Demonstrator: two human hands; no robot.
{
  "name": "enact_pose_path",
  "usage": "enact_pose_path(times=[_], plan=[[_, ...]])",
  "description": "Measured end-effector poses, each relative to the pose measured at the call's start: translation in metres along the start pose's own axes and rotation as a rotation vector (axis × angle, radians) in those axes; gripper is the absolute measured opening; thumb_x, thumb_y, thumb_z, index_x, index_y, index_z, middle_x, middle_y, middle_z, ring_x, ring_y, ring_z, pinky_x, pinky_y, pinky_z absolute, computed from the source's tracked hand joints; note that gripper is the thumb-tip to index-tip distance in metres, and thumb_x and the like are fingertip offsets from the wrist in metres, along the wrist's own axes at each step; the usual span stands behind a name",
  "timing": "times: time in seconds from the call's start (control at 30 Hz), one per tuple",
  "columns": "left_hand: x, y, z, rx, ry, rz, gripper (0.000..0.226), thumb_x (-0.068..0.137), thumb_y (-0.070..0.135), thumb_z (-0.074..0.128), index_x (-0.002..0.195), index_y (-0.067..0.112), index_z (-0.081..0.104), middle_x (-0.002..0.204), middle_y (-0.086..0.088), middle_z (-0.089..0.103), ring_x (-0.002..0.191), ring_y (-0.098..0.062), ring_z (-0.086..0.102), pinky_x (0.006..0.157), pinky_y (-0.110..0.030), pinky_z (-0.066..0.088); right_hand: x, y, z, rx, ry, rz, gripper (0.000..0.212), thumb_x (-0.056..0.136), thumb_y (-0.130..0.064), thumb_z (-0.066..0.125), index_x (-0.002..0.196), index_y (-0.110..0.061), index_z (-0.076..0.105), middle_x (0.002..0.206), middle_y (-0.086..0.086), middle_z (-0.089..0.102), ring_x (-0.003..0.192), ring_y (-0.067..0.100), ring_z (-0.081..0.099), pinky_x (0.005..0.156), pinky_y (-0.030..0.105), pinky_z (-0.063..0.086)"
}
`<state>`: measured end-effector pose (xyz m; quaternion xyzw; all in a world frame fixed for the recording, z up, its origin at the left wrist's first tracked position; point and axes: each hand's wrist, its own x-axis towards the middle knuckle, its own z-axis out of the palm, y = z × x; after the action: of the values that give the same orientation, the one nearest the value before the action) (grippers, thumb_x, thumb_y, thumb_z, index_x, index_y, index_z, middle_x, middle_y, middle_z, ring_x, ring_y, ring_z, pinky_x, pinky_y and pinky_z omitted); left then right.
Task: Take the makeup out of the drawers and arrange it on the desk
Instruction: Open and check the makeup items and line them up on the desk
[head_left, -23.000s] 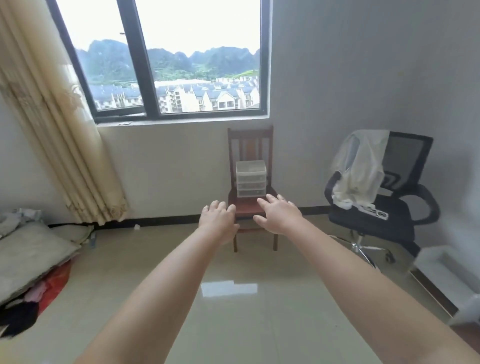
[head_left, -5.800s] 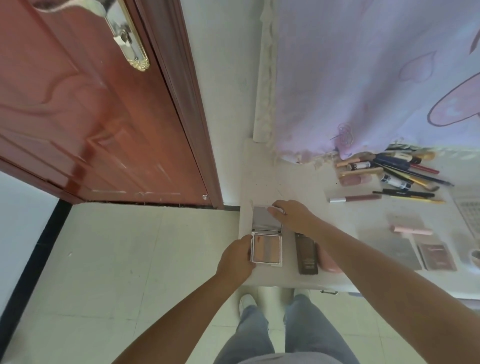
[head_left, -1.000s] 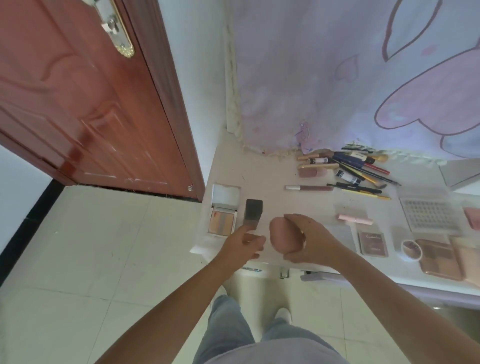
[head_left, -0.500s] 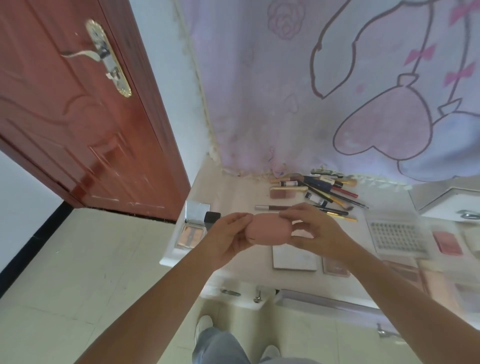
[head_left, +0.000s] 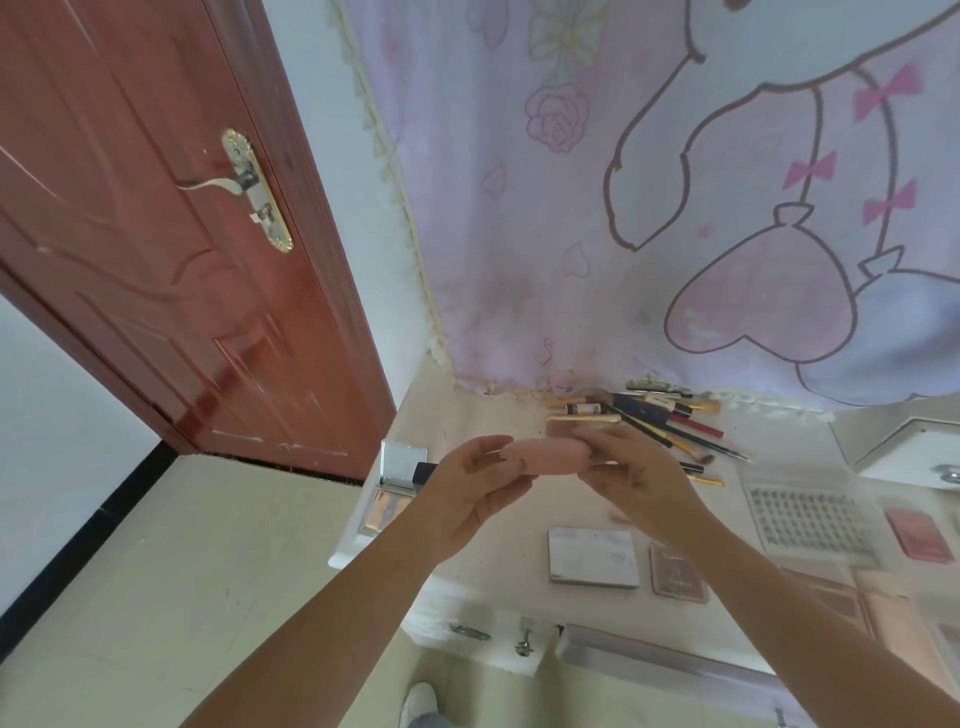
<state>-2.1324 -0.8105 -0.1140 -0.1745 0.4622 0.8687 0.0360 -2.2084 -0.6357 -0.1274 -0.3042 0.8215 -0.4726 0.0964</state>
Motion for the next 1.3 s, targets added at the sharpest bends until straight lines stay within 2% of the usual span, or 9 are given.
enact_pose_path(times=[0.1, 0.27, 0.37, 0.57, 0.67, 0.77, 0.93, 1.13, 1.3], plan=[[0.001, 0.000, 0.003, 0.218, 0.063, 0.091, 0.035, 0.082, -0.014, 0.054, 0.096, 0.018, 0.052, 0.103, -0.001, 0.056, 0.086, -0.014, 0.059, 0.073, -0.020, 0.055, 0.005, -0.001, 0.002, 0.264, -0.072, 0.194, 0.044, 0.088, 0.012, 0.043, 0.128, -0.004, 0.050, 0.123, 0.011, 0.055, 0.106, 0.023, 0.058, 0.087, 0.028, 0.054], [0.007, 0.002, 0.002, 0.274, 0.065, 0.141, 0.036, 0.082, -0.010, 0.057, 0.103, 0.019, 0.052, 0.109, -0.002, 0.057, 0.088, -0.011, 0.061, 0.071, -0.014, 0.054, 0.008, -0.005, 0.001, 0.693, 0.008, 0.340, 0.035, 0.090, 0.010, 0.040, 0.119, -0.004, 0.055, 0.106, 0.008, 0.063, 0.079, 0.011, 0.067, 0.065, 0.016, 0.056], [0.009, 0.003, 0.000, -0.008, 0.011, 0.109, 0.026, 0.090, -0.011, 0.037, 0.100, 0.006, 0.055, 0.101, -0.010, 0.059, 0.077, -0.008, 0.068, 0.070, -0.015, 0.056, 0.009, -0.009, -0.002, 0.586, 0.083, 0.249, 0.038, 0.083, 0.018, 0.047, 0.103, -0.010, 0.061, 0.069, -0.002, 0.069, 0.056, 0.001, 0.063, 0.061, 0.010, 0.051], [0.018, -0.003, 0.004, -0.046, -0.087, 0.110, 0.028, 0.095, 0.002, 0.039, 0.120, -0.005, 0.049, 0.101, -0.007, 0.065, 0.084, -0.009, 0.069, 0.076, -0.016, 0.056, 0.012, -0.012, -0.005, 0.372, 0.122, 0.090, 0.043, 0.075, 0.011, 0.063, 0.091, -0.029, 0.061, 0.091, -0.006, 0.052, 0.061, -0.007, 0.055, 0.061, 0.006, 0.046], [0.021, -0.002, 0.008, 0.251, -0.154, 0.135, 0.035, 0.077, 0.012, 0.062, 0.111, 0.009, 0.055, 0.104, -0.001, 0.065, 0.097, -0.012, 0.063, 0.086, -0.020, 0.053, 0.013, -0.012, -0.003, 0.261, 0.135, 0.053, 0.037, 0.074, 0.007, 0.068, 0.100, -0.019, 0.062, 0.088, -0.008, 0.050, 0.068, -0.009, 0.054, 0.065, 0.004, 0.045], [0.022, 0.003, 0.010, 0.434, -0.055, 0.182, 0.039, 0.067, 0.005, 0.068, 0.099, 0.023, 0.056, 0.097, 0.003, 0.063, 0.085, -0.005, 0.063, 0.076, -0.016, 0.053, 0.013, -0.013, -0.006, 0.214, 0.117, -0.012, 0.039, 0.072, 0.005, 0.071, 0.092, -0.026, 0.059, 0.090, -0.010, 0.050, 0.077, -0.008, 0.055, 0.068, 0.006, 0.046], [0.021, 0.009, 0.010, 0.552, -0.101, 0.194, 0.052, 0.054, 0.005, 0.067, 0.102, 0.023, 0.054, 0.094, 0.004, 0.063, 0.074, 0.003, 0.066, 0.064, -0.013, 0.052, 0.017, -0.015, -0.027, 0.229, -0.182, 0.031, 0.036, 0.071, -0.001, 0.073, 0.080, -0.026, 0.049, 0.116, -0.013, 0.046, 0.099, 0.002, 0.055, 0.078, 0.010, 0.050], [0.018, 0.001, 0.008, 0.581, -0.137, 0.162, 0.051, 0.057, -0.004, 0.071, 0.096, 0.024, 0.055, 0.093, 0.003, 0.062, 0.072, 0.004, 0.067, 0.063, -0.012, 0.053, 0.013, -0.013, -0.022, 0.165, -0.181, 0.000, 0.032, 0.048, -0.042, 0.065, 0.074, -0.033, 0.049, 0.110, -0.008, 0.057, 0.103, 0.005, 0.056, 0.077, 0.018, 0.055], [0.009, -0.013, -0.005, 0.557, -0.109, 0.087, 0.057, 0.063, -0.015, 0.070, 0.113, 0.008, 0.054, 0.089, 0.006, 0.065, 0.071, 0.005, 0.066, 0.062, -0.012, 0.052, 0.007, -0.007, -0.008, 0.202, -0.223, 0.031, 0.035, 0.047, -0.045, 0.060, 0.079, -0.035, 0.055, 0.095, -0.013, 0.059, 0.089, -0.003, 0.059, 0.076, 0.014, 0.053]])
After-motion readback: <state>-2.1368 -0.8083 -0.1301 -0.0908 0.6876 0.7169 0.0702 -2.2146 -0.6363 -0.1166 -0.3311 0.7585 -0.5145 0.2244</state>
